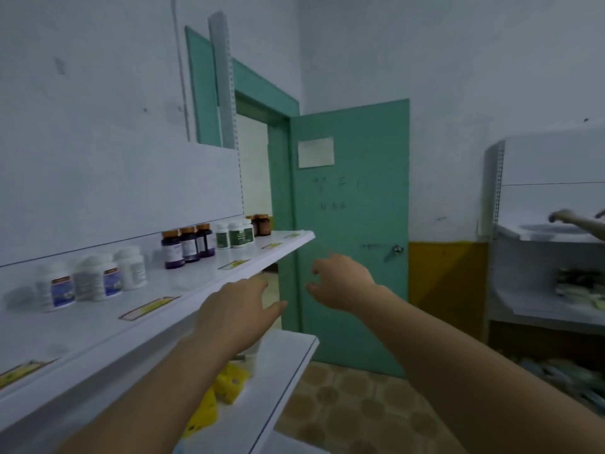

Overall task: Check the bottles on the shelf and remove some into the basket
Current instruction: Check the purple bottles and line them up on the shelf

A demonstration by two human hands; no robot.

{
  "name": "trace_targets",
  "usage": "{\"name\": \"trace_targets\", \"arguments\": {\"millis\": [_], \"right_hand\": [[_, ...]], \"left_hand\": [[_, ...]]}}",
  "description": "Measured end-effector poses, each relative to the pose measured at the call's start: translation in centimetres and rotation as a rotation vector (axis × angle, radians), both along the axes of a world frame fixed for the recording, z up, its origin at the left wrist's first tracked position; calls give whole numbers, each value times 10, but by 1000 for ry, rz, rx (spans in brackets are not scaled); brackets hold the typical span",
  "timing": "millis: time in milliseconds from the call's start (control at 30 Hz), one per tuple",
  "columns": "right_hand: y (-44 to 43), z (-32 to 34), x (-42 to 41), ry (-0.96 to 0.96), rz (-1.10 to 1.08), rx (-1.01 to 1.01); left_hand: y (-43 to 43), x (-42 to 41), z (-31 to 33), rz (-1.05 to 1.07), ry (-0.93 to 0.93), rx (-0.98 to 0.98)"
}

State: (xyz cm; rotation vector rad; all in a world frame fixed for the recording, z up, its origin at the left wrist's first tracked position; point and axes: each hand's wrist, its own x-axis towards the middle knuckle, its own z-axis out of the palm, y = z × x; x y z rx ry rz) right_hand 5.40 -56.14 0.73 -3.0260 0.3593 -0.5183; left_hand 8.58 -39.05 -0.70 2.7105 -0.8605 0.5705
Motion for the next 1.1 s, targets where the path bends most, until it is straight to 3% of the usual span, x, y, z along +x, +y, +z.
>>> {"name": "trace_targets", "arguments": {"millis": [267, 500, 633, 767, 1100], "right_hand": [[-108, -21, 112, 87, -4, 41], [-143, -3, 240, 30, 53, 13], [-135, 27, 309, -39, 202, -10], [-108, 39, 371, -135, 393, -28], [-24, 55, 442, -196, 950, 3]], "left_hand": [[-110, 106, -11, -32, 26, 61], [-139, 212, 5, 66, -17, 151], [-132, 259, 24, 141, 97, -1], [-121, 292, 27, 278, 73, 9], [-72, 310, 9, 830, 138, -144]]}}
